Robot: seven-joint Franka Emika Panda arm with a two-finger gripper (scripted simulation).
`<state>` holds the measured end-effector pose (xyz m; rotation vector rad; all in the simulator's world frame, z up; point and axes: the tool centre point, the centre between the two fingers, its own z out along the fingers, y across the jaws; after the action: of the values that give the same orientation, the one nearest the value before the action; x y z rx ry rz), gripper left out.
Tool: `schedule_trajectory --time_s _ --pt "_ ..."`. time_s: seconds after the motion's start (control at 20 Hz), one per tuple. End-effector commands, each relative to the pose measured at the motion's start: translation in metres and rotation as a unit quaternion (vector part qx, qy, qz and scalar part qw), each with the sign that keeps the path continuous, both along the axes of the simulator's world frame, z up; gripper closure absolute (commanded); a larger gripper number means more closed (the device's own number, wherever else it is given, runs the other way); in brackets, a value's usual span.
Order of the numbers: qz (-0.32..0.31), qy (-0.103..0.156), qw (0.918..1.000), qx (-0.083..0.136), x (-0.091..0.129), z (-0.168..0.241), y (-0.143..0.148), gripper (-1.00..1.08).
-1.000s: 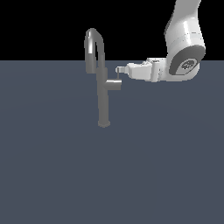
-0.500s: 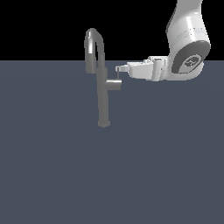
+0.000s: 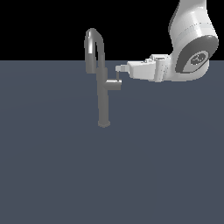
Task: Turn on the faucet by rotating a designated handle.
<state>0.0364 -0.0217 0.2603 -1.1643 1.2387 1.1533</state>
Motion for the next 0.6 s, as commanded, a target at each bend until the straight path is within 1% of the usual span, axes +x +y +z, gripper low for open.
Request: schedule_trajectory --time_s 0.0,0.45,0.5,0.55 --pt "0.0 0.0 1.0 0.0 0.0 0.0 0.0 1.08" --pt "0.003 0.004 1.0 0.002 -0.032 -0.017 0.002 1.08" --pt "0.003 0.004 1.0 0.002 -0.032 -0.017 0.002 1.08" --pt "0.001 -0.005 1.0 0.0 -0.025 -0.009 0.001 1.08"
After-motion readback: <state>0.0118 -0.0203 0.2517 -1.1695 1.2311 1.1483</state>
